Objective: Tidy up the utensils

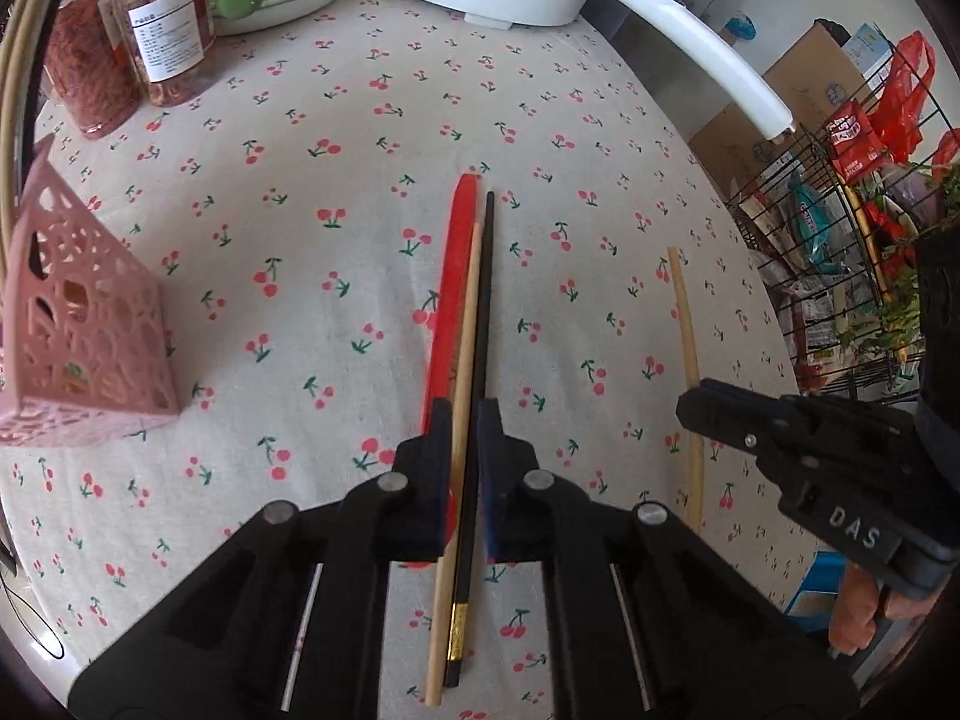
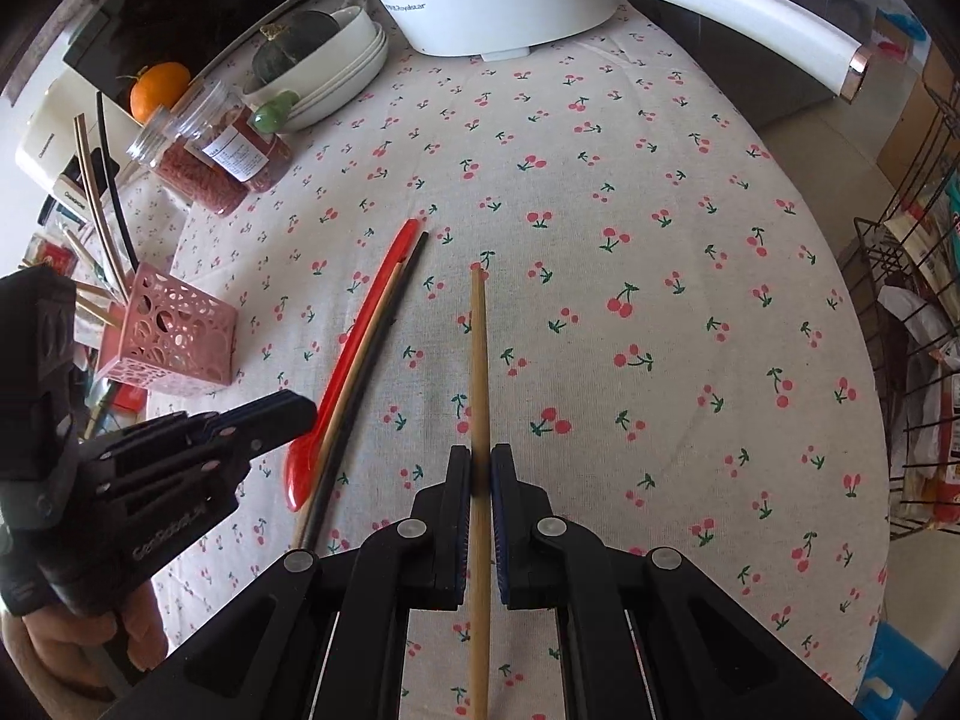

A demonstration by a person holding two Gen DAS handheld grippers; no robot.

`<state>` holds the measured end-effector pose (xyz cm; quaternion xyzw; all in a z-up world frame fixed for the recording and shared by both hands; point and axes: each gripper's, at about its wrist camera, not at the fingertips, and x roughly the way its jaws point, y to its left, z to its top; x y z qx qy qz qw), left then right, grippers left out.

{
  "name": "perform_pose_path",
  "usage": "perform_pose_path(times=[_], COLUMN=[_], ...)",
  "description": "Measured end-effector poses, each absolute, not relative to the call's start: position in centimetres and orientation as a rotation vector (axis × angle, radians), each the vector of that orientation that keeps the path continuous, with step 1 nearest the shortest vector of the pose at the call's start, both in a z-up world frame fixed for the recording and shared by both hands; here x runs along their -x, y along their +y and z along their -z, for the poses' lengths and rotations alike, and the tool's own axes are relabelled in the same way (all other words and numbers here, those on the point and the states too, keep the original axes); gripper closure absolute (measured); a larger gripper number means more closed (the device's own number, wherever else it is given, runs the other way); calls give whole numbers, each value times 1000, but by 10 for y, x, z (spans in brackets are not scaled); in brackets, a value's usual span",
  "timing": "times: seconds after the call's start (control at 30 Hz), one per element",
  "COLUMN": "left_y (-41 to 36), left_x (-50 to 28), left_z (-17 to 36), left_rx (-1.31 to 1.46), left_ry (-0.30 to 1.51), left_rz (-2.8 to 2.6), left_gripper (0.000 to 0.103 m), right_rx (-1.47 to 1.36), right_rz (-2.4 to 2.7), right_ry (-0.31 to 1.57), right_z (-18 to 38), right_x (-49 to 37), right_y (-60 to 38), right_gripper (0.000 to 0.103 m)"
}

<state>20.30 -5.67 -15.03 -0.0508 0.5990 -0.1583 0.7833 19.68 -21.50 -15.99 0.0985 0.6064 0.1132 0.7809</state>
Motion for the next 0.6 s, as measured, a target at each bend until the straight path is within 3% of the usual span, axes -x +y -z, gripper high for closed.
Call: perform_pose_path(times=[0.6], left_y=[-79], left_x=[-233], left_z=[163], left_rx=[0], left_ry=[1383], left_rz=[274], left_gripper=[97], right_rx=[-293], right_rz=[-250], right_ry=[1310], right_z=[158], right_x=[-200], right_y=[-234], right_gripper=[96])
